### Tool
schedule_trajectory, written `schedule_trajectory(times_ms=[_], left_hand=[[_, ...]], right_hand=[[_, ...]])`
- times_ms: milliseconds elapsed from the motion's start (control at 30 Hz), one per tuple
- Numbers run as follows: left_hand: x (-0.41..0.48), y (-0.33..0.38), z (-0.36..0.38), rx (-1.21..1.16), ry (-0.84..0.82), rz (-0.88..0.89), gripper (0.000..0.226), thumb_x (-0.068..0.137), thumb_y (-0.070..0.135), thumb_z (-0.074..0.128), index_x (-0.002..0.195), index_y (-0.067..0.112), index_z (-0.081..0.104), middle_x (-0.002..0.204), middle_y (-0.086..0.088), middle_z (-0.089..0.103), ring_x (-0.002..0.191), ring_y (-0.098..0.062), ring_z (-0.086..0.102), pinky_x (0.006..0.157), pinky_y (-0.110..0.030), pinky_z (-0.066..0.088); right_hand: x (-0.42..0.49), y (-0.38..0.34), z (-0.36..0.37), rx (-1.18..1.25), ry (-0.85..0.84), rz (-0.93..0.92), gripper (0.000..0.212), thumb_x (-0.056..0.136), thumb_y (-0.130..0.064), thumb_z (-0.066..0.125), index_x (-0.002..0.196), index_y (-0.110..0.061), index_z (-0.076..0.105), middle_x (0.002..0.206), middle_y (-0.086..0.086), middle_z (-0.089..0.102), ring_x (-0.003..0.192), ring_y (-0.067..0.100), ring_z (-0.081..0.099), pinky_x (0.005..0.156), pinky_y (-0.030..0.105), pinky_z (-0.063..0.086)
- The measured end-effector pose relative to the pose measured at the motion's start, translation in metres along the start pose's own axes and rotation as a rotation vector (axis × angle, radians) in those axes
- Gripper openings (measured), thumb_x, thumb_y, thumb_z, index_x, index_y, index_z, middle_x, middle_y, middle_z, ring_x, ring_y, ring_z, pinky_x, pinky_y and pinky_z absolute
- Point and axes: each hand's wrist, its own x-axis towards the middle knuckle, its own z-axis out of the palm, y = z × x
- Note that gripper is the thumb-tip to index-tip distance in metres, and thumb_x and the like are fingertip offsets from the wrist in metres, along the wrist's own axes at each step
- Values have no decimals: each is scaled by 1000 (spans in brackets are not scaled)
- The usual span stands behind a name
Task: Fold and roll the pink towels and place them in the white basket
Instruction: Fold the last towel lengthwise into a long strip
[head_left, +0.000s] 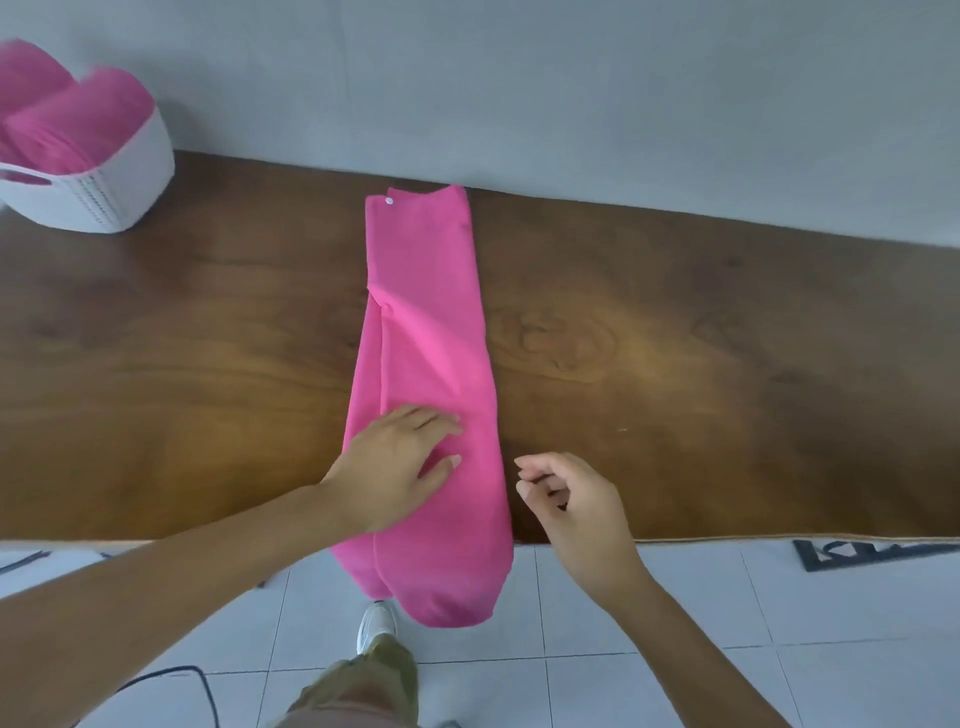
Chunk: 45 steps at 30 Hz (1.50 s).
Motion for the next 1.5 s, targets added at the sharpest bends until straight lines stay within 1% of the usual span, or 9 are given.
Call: schedule_trajectory(times_ms=[233,533,667,800,1167,1233,1300,1367,1500], left_hand=[[55,-76,-52,-14,263,-121,32,100,33,53,124,14,65,125,0,62,114,-22,54,99,-39,50],[159,-164,-84,-30,53,-437,53,101,48,50,141,12,43,124,-15,57,122,-38,47,104,-49,43],[201,-175,-88,-206,130,-496,56,100,43,55,141,6,42,120,-16,60,118,-38,51,105,-44,38],[233,-182,-95,-488,237,-646,53,98,37,61,137,6,43,122,-14,60,117,-36,56,98,-48,49],[285,-210,-105,-804,412,-870,48,93,32,72,129,9,49,112,-5,57,93,-20,54,74,-33,45],[293,-215,-107,-814,409,-871,24,93,30,72,101,12,59,96,-4,61,82,-20,57,64,-32,47],[297,-216,-108,-812,424,-810,14,93,27,72,86,17,65,89,0,67,82,-19,62,71,-35,54],[299,-216,-107,-795,431,-717,9,93,27,73,92,18,71,94,4,70,89,-15,64,80,-35,55],[291,-198,-108,-705,363,-401,8,95,22,70,91,15,70,87,5,68,81,-6,59,72,-22,43]], right_hand=[[65,-24,10,-12,-2,-10,25,91,-14,71,106,-34,70,99,-15,67,89,6,64,76,13,48],[116,-40,29,-139,28,-38,22,94,-24,70,114,-34,69,102,-18,65,92,5,63,80,15,49],[133,-40,22,-417,-55,-68,28,97,-43,60,125,-39,61,110,-27,56,103,-5,55,87,18,49],[162,-46,11,-516,-82,-90,36,98,-53,53,131,-39,57,114,-28,53,104,-10,52,88,17,48],[282,-68,-4,-623,-204,-124,37,101,-47,52,136,-34,55,118,-23,53,103,-4,54,87,20,48],[308,-75,-2,-657,-222,-125,36,102,-45,51,136,-35,54,120,-22,54,103,-4,54,86,19,47],[333,-82,0,-672,-232,-126,35,102,-44,52,135,-35,54,120,-21,55,103,-3,55,88,22,49],[358,-87,4,-664,-229,-137,33,101,-41,54,134,-34,56,118,-19,56,101,-2,56,89,26,51],[400,-96,9,-676,-213,-211,38,99,-30,59,137,-27,54,121,-11,58,110,6,54,95,34,51]])
